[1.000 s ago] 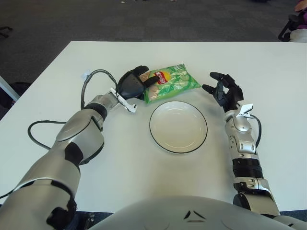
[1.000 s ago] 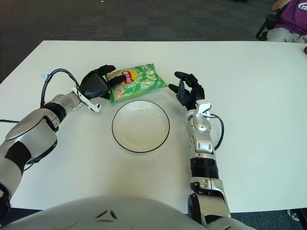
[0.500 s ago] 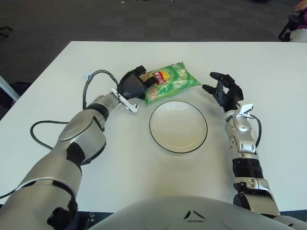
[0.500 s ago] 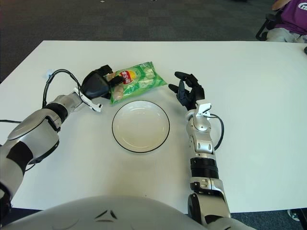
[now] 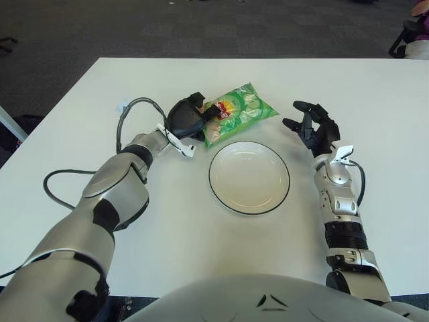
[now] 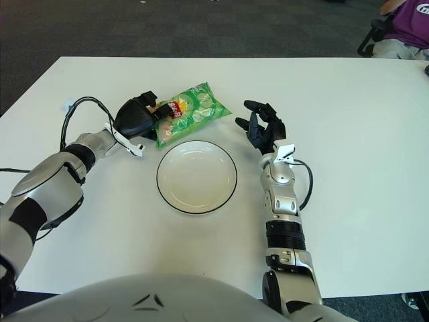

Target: Put the snack into the plate.

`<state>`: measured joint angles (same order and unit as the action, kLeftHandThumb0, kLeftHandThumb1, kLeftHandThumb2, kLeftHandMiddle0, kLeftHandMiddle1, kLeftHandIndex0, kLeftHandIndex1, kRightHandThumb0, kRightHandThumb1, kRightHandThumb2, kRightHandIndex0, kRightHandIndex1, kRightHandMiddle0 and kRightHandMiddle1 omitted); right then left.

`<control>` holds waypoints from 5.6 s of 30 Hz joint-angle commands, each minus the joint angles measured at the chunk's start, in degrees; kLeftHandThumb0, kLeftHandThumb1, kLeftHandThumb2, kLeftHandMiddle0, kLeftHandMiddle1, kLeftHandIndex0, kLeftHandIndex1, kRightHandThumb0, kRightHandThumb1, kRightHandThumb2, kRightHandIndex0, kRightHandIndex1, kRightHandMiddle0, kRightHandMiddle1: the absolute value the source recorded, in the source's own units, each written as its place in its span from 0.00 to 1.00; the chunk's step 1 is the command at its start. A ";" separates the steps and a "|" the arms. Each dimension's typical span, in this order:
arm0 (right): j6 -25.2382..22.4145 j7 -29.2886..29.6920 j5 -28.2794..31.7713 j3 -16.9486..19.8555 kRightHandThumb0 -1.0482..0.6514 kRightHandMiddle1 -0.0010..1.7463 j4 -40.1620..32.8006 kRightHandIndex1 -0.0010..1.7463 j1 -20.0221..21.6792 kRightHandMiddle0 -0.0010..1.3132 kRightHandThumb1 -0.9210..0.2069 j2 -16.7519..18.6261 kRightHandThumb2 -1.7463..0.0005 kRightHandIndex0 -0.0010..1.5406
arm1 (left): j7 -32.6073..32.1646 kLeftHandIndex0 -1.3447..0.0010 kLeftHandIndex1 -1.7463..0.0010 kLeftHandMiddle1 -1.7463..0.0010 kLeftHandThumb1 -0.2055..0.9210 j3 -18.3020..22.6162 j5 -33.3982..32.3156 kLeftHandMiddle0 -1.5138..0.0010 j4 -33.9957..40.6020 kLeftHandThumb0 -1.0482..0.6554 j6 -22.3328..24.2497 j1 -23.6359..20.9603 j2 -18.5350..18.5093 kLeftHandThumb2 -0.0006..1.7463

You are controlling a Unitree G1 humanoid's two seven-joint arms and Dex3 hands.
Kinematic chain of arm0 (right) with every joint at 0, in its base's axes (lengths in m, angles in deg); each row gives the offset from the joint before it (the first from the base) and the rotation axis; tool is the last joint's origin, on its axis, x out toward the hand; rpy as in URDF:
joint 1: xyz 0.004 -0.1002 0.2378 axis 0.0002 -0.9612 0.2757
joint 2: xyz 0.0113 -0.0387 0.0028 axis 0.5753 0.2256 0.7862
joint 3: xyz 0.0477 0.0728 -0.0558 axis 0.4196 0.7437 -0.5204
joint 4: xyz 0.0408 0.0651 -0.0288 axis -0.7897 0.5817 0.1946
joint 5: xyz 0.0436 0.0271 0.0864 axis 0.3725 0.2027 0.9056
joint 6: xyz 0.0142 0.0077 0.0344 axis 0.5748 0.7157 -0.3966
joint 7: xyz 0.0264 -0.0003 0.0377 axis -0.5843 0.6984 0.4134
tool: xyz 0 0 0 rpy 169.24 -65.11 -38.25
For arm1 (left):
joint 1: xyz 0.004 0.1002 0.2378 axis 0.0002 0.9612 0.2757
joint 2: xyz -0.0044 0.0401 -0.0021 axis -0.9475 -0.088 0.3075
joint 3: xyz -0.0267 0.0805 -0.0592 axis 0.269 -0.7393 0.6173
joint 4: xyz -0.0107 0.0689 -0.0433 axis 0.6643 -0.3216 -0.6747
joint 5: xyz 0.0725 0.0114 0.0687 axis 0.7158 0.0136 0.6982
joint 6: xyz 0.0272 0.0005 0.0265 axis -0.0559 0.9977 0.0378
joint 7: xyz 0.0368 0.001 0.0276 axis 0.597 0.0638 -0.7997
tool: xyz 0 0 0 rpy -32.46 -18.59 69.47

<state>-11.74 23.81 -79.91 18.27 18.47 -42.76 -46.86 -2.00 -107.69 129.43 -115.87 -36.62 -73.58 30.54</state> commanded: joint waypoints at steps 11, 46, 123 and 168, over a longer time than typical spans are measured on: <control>-0.27 0.20 -0.01 0.08 0.40 0.35 0.19 0.00 0.01 0.35 0.00 0.11 0.57 0.64 | 3.50 0.60 0.29 0.36 0.96 1.57 -1.97 0.49 -0.68 0.61 -2.55 2.23 -0.28 0.08; -0.08 -0.82 0.60 1.06 0.40 0.35 0.58 0.00 -0.05 0.35 0.00 -0.62 0.57 0.64 | -18.54 0.55 0.00 0.00 1.00 8.62 -5.14 0.42 2.83 0.61 -12.41 3.69 -2.01 0.07; 0.30 -1.47 0.63 1.81 0.40 0.35 1.94 0.00 0.80 0.35 0.00 -0.83 0.57 0.64 | -28.97 0.39 0.00 0.00 1.00 26.20 11.88 0.34 32.61 0.56 -28.68 14.12 -7.27 0.11; 0.04 -0.99 0.42 1.33 0.40 0.35 1.38 0.00 0.69 0.35 0.00 -0.53 0.57 0.64 | -28.97 0.56 0.00 0.12 1.00 12.81 17.88 0.57 27.03 0.40 -36.40 5.73 -8.99 0.07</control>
<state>-11.72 22.57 -79.69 19.47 20.20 -42.54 -47.35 -30.80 -93.06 146.66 -87.46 -72.98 -66.13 23.06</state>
